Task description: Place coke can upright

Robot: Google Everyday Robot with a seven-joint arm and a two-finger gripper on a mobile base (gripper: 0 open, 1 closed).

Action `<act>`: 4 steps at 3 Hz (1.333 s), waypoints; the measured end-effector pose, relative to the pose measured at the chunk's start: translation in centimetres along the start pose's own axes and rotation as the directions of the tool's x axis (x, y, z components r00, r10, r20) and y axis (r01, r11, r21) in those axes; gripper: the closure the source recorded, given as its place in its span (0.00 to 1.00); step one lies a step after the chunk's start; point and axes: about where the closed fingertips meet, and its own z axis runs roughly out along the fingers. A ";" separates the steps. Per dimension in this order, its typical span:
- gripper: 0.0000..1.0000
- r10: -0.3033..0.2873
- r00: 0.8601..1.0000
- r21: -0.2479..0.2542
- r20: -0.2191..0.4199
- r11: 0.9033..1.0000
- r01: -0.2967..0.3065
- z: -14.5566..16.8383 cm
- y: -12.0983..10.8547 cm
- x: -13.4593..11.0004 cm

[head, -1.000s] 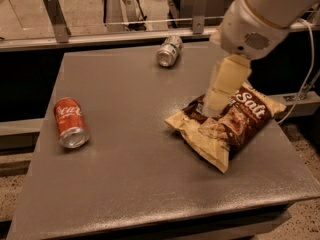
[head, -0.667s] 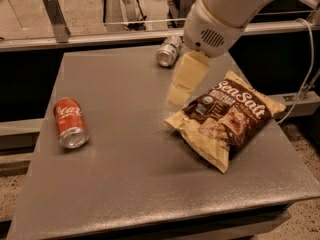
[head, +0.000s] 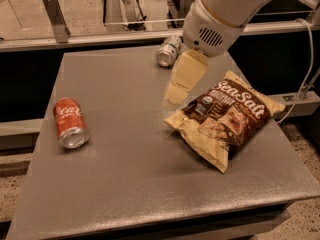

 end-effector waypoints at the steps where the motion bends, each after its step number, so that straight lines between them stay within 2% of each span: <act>1: 0.00 0.010 0.999 -0.010 0.045 1.000 -0.010 0.7 0.5 -2.0; 2: 0.00 0.057 0.993 -0.028 0.101 0.998 -0.055 3.4 1.6 -6.4; 3: 0.00 0.142 0.984 -0.060 0.111 0.989 -0.136 6.9 2.9 -10.3; 4: 0.00 0.216 0.973 -0.072 0.078 0.975 -0.211 10.7 3.6 -13.5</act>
Offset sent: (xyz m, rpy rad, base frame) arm 0.0240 0.1390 -0.0194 0.2307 0.0519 -0.1316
